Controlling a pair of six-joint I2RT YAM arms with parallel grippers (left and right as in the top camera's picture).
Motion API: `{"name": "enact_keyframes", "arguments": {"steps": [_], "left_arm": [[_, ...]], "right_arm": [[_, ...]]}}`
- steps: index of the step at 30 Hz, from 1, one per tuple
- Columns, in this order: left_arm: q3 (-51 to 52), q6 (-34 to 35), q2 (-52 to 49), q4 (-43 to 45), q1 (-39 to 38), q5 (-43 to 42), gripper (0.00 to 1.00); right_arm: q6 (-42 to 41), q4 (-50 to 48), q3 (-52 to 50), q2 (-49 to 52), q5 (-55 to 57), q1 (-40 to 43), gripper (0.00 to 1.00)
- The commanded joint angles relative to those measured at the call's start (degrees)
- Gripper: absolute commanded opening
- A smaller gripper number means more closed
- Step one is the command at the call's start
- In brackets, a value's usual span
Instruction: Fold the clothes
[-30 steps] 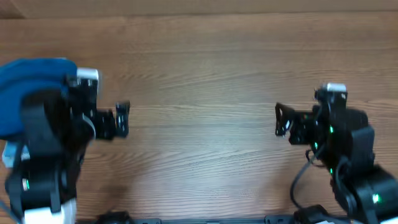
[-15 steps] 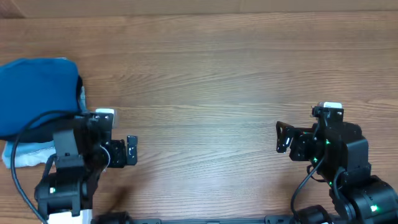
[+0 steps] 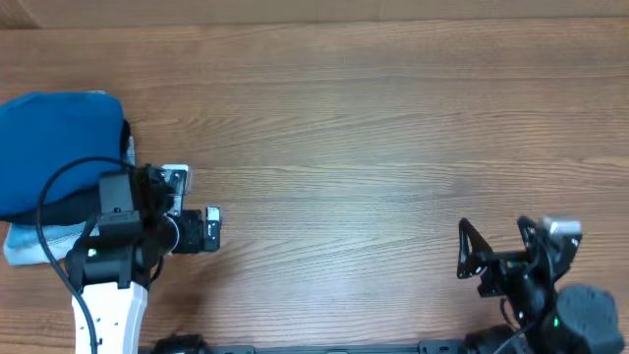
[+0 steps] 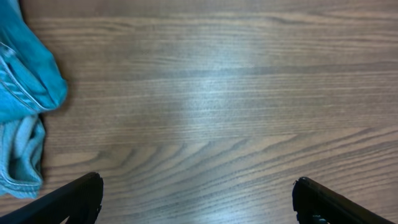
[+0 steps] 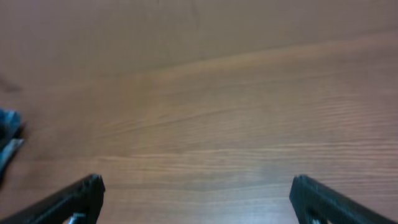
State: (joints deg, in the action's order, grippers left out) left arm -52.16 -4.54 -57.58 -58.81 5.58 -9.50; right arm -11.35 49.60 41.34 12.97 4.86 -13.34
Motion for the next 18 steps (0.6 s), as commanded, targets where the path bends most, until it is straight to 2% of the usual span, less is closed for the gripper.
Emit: {"name": "enact_keyframes", "arguments": {"steps": [1, 3, 7, 9, 13, 18], "left_arm": [[0.31, 0.87, -2.62, -0.04, -0.37, 0.55, 1.00], [0.31, 0.87, -4.17, -0.04, -0.37, 0.52, 1.00], [0.31, 0.87, -7.26, -0.02, -0.37, 0.55, 1.00], [0.31, 0.87, -8.39, -0.02, -0.37, 0.55, 1.00], [0.31, 0.87, -10.64, 0.20, -0.37, 0.55, 1.00], [0.31, 0.87, -12.55, 0.28, -0.37, 0.55, 1.00]], "right_arm": [[1.40, -8.72, -11.67, -9.16, 0.39, 1.90, 1.00], [1.55, -17.68, -19.02, -12.96, 0.39, 2.86, 1.00], [3.80, -44.57, -35.39, -12.76, 0.35, 4.28, 1.00], [3.91, -52.33, -40.68, -12.76, 0.07, 4.74, 1.00], [3.91, -45.66, -40.87, -12.81, -0.50, 5.20, 1.00], [3.91, -45.22, -40.87, -12.59, -0.52, 5.18, 1.00]]}}
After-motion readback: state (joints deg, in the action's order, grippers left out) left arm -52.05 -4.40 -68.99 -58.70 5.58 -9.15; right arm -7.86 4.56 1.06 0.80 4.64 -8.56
